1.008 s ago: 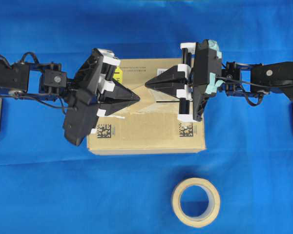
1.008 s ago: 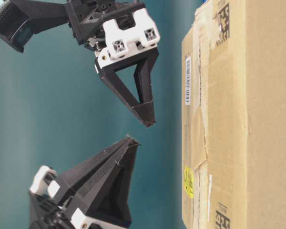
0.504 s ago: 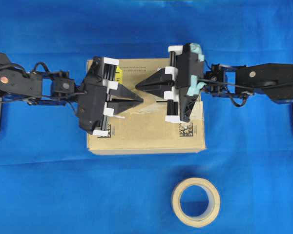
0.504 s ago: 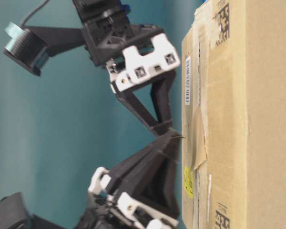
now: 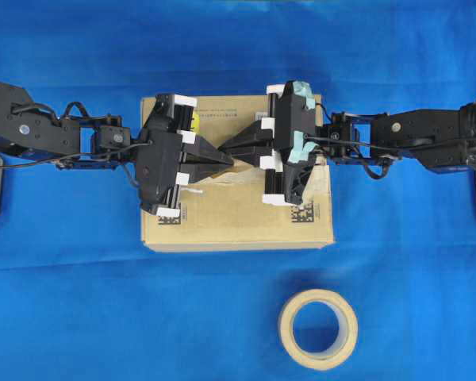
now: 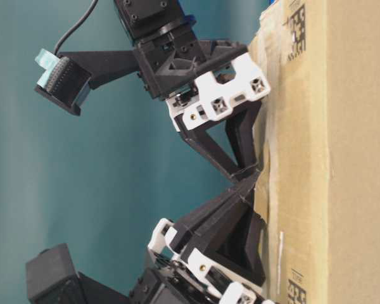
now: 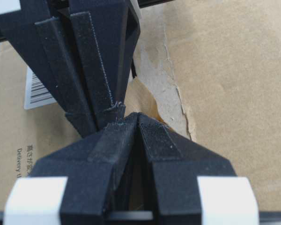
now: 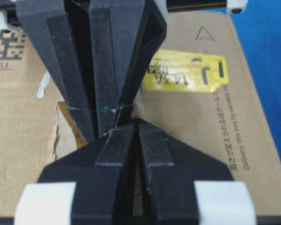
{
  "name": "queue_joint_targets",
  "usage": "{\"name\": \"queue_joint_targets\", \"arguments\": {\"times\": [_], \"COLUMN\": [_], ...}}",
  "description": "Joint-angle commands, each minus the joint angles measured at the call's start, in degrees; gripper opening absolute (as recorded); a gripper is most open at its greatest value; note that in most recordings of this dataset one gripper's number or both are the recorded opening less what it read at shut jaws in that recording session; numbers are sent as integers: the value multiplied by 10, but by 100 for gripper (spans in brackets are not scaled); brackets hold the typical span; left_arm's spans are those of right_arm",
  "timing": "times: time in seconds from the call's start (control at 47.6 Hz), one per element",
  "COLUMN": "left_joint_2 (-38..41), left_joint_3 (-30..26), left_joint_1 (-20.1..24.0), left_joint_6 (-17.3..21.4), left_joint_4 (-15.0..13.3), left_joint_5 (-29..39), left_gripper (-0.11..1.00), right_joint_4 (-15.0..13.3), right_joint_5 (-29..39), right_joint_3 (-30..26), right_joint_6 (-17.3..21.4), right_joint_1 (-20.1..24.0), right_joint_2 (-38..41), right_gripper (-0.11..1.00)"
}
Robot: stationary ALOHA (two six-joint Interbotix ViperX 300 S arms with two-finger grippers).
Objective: Apply tape along the seams of the closed cardboard box to seal it securely.
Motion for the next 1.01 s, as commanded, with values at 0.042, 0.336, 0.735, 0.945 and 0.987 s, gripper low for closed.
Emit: {"name": "queue_joint_targets", "arguments": {"times": [0.042,0.336,0.735,0.945,0.987], "left_joint_2": [-6,-36,-91,-69,-62], "left_joint_3": [11,60,51,25,21], "left_joint_1": [3,3,-9,-21,-24], "left_joint_6": [-20,-40,-36,-37,-37], "left_joint_4": [-1,-1,-1,0,-1], "left_joint_5": [-4,-4,-18,-45,-45], "left_gripper": [2,2,2,2,2], "right_joint_4": [2,3,2,-1,-2], "right_joint_5": [11,16,10,-1,0], "right_joint_3": [1,41,65,27,19], "right_joint_6": [0,19,27,20,19], "right_joint_1": [5,9,9,7,7], "right_joint_2": [-7,-31,-91,-69,-61], "right_gripper": [0,0,0,0,0]}}
